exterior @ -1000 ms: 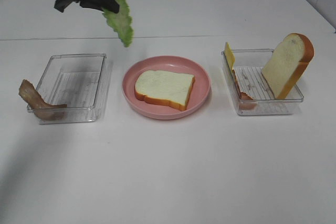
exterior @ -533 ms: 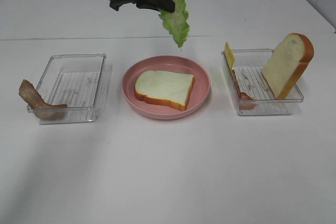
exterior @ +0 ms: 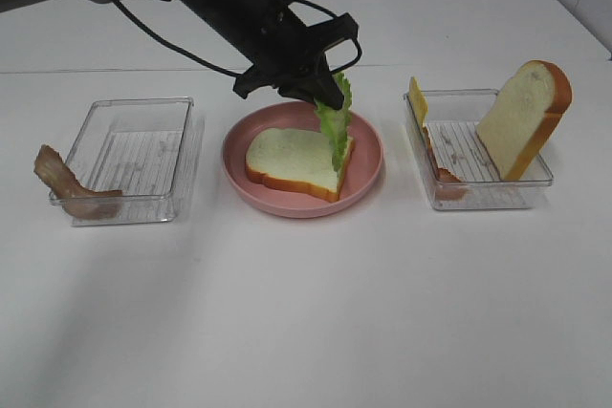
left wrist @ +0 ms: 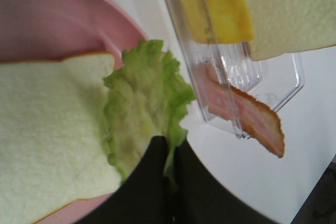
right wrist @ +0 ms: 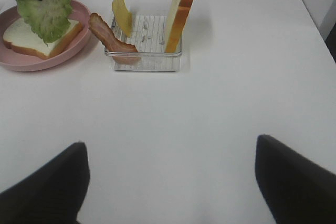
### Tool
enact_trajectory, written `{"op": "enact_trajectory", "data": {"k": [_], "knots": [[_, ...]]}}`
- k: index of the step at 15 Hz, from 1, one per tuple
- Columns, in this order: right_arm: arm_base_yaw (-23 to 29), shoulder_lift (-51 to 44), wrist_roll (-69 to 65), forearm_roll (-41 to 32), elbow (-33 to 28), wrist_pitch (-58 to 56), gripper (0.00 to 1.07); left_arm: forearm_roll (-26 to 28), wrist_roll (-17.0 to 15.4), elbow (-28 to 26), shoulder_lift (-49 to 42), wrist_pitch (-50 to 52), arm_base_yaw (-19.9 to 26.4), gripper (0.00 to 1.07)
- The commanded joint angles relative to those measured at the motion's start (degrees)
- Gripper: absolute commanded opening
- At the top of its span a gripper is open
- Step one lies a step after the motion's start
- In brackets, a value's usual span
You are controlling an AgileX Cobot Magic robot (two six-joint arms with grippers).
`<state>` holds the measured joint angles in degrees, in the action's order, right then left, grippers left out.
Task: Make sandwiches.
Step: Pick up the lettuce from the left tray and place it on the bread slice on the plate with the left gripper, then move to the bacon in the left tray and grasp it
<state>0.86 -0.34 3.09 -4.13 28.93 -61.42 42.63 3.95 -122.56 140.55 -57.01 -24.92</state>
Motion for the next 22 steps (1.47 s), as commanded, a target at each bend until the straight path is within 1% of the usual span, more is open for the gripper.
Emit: {"op": "enact_trajectory", "data": {"k": [1,2,3,4,5,6,7,8,9,10,11,12,13,14,15,16,17,18,20,22], "knots": [[-0.29,-0.80,0.46,0.06,-0.06,0.69,0.81,-2.12,-0.52,0.00,1.20,-1.78,0.17,0.00],[-0.29,-0.80,0.46,0.06,-0.06,0.69,0.81,-6.19,-0.52,0.00,1.26,-1.78,0.17,0.00],[-0.29,-0.80,0.46,0.06,-0.06,0.69,0.81,-7.68,-0.52,0.00,1.26,-1.78,0.17,0.00],[-0.29,-0.80,0.46,0.06,-0.06,0.69,0.81,-11.57,-0.52,0.00,1.26,-1.49,0.17,0.00],[-0.29,-0.80,0.46,0.06,-0.06,0.69,0.81,-12.55,-0.52,0.00,1.26,-1.32,0.17,0.00],[-0.29,-0.80,0.46,0.06,-0.06,0.69,0.81,-15.64,-1.72,0.00,1.26,-0.52,0.17,0.03],[-0.29,-0.80,0.46,0.06,-0.06,0.69,0.81,-15.64,-1.72,0.00,1.26,-0.52,0.17,0.03],[-0.29,-0.80,0.46,0.06,-0.06,0.69,0.81,-16.44,-1.95,0.00,1.26,0.52,0.17,0.12],[-0.29,-0.80,0.46,0.06,-0.06,0.69,0.81,-16.44,-1.43,0.00,1.26,3.04,0.17,0.49],[-0.29,-0.80,0.46,0.06,-0.06,0.69,0.81,-16.44,-1.38,0.00,1.26,3.61,0.17,0.58],[-0.29,-0.80,0.46,0.06,-0.06,0.69,0.81,-16.90,-1.38,-0.06,1.03,3.84,0.17,0.73],[-0.29,-0.80,0.46,0.06,-0.06,0.69,0.81,-17.93,-1.38,-0.06,0.52,3.84,0.17,0.79],[-0.29,-0.80,0.46,0.06,-0.06,0.69,0.81,-20.00,-1.38,-0.06,-0.23,3.84,0.17,0.79],[-0.29,-0.80,0.46,0.06,-0.06,0.69,0.81,-20.00,-1.38,-0.06,-0.23,3.84,0.17,0.79],[-0.29,-0.80,0.46,0.06,-0.06,0.69,0.81,-24.01,-1.78,-0.17,-1.66,3.32,0.17,0.79],[-0.29,-0.80,0.46,0.06,-0.06,0.69,0.81,-26.36,-2.35,-0.17,-2.98,2.69,0.17,0.79],[-0.29,-0.80,0.46,0.06,-0.06,0.69,0.81,-30.83,-3.55,-0.17,-4.93,0.92,0.17,0.79],[-0.29,-0.80,0.46,0.06,-0.06,0.69,0.81,-32.95,-3.55,-0.17,-5.96,-0.29,0.17,0.79],[-0.29,-0.80,0.46,0.06,-0.06,0.69,0.81,-35.75,-3.55,-0.34,-7.73,-4.07,0.17,0.79],[-0.29,-0.80,0.46,0.06,-0.06,0.69,0.81,-36.55,-3.38,-0.34,-8.65,-6.88,0.17,0.79]]}}
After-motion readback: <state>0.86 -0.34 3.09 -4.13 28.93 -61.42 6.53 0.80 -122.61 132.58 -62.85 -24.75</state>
